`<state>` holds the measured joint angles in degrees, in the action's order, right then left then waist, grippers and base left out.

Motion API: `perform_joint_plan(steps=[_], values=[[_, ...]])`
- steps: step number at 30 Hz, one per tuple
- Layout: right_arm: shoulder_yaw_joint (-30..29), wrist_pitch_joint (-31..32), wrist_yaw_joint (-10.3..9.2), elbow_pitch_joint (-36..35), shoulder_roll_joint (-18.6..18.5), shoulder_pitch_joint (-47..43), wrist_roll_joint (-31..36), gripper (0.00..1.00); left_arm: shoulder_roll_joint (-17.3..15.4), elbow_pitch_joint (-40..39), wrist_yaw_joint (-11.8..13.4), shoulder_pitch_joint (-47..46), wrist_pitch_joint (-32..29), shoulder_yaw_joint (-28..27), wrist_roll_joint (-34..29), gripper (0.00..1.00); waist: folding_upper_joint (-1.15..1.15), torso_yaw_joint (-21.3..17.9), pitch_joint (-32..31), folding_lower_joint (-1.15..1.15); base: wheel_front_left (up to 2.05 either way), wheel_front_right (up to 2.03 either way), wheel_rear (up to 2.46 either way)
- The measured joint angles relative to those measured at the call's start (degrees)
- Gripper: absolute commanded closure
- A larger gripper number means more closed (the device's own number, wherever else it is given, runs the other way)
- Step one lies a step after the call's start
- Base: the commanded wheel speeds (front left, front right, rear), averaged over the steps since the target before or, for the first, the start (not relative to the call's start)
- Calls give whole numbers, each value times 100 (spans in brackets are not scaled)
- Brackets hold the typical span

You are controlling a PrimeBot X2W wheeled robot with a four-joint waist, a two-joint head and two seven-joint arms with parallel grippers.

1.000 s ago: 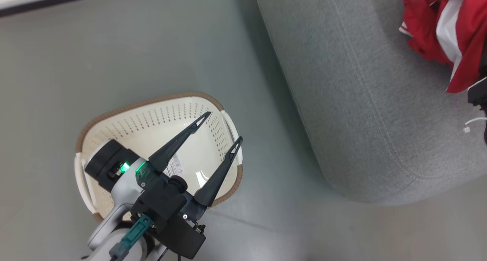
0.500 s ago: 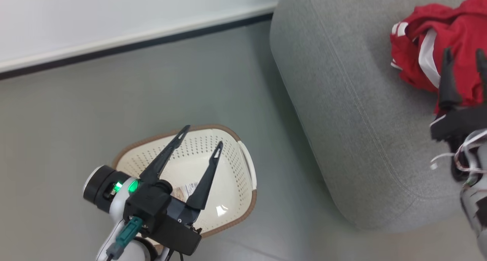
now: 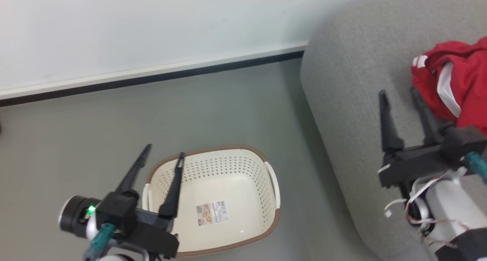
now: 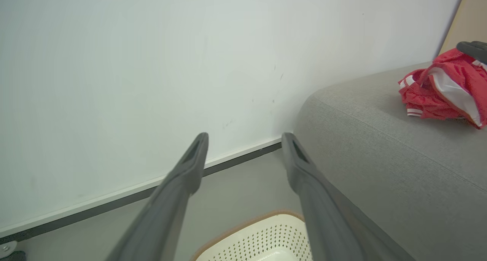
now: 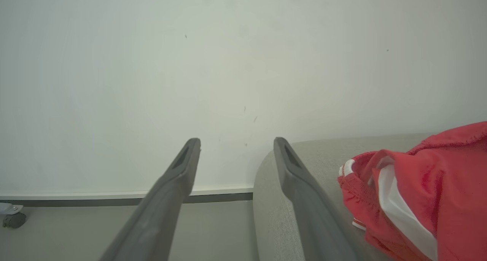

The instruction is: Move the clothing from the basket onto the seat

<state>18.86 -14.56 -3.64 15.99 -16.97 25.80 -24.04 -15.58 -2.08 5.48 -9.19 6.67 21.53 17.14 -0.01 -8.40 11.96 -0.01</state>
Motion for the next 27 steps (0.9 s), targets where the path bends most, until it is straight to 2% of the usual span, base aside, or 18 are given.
perform_joint_plan(steps=[13, 27], values=[[231, 40, -147, -491, 152, -787, 160, 0, 126, 99, 115, 292, 102, -594, 87, 0, 0, 456, -357, 0, 0, 0, 0], [146, 246, -291, -743, 97, -1576, 203, 0, 185, 159, 157, 767, 108, -844, 92, 0, 0, 654, -708, 0, 0, 0, 0]])
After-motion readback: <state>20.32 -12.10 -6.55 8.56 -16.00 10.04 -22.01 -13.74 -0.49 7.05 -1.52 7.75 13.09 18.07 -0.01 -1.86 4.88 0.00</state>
